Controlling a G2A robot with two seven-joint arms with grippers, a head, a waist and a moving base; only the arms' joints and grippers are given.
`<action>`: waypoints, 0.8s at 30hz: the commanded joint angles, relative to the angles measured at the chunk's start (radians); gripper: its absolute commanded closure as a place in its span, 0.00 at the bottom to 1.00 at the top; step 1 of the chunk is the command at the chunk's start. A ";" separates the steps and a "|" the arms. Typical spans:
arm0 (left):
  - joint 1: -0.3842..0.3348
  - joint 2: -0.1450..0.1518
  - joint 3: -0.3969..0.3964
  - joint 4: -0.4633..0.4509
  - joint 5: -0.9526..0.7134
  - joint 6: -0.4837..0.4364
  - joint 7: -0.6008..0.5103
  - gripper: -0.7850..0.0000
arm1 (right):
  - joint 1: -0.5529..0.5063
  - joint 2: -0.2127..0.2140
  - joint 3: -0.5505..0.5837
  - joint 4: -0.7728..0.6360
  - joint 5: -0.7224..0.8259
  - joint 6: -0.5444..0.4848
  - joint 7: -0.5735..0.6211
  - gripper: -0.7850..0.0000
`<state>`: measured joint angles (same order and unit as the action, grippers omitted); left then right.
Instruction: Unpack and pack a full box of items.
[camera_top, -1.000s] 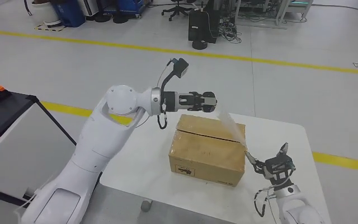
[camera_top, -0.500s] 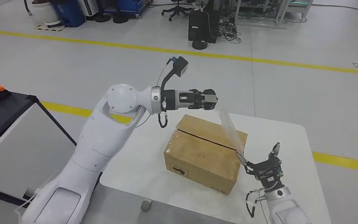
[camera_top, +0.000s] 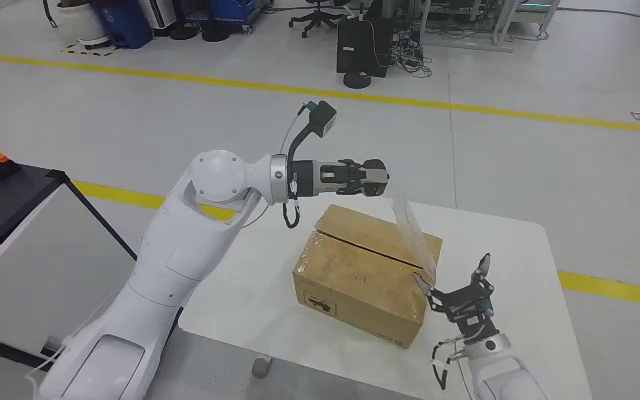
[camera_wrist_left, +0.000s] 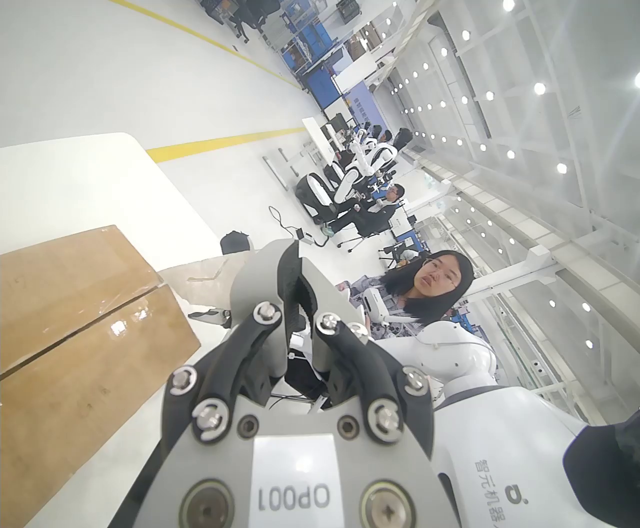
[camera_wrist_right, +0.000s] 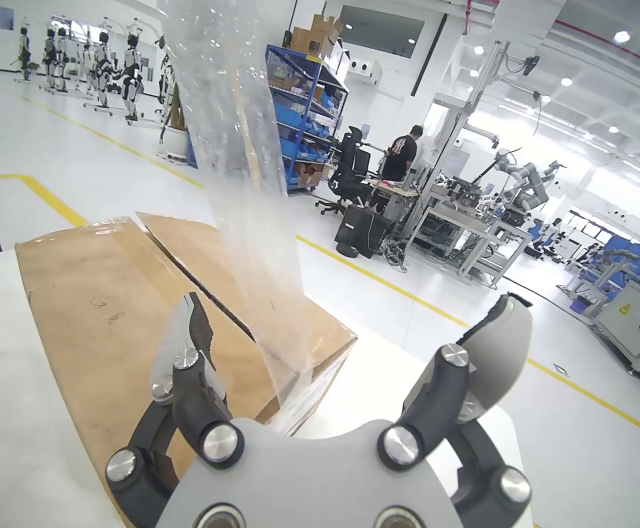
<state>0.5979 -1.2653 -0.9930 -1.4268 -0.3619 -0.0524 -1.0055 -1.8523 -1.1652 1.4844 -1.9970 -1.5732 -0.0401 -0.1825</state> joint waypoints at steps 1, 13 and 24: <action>0.000 0.000 0.000 0.000 0.000 0.000 0.000 1.00 | -0.001 -0.002 -0.015 -0.005 -0.010 0.011 -0.001 0.00; 0.000 0.000 0.000 0.000 0.000 0.000 0.000 1.00 | 0.001 -0.027 -0.153 -0.047 -0.058 0.180 -0.044 0.00; 0.000 0.000 0.000 0.000 0.000 0.000 0.000 1.00 | 0.102 -0.053 -0.247 -0.038 -0.102 0.301 0.046 0.00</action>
<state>0.5979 -1.2653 -0.9930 -1.4268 -0.3619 -0.0524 -1.0055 -1.7558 -1.2165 1.2424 -2.0359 -1.6736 0.2589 -0.1414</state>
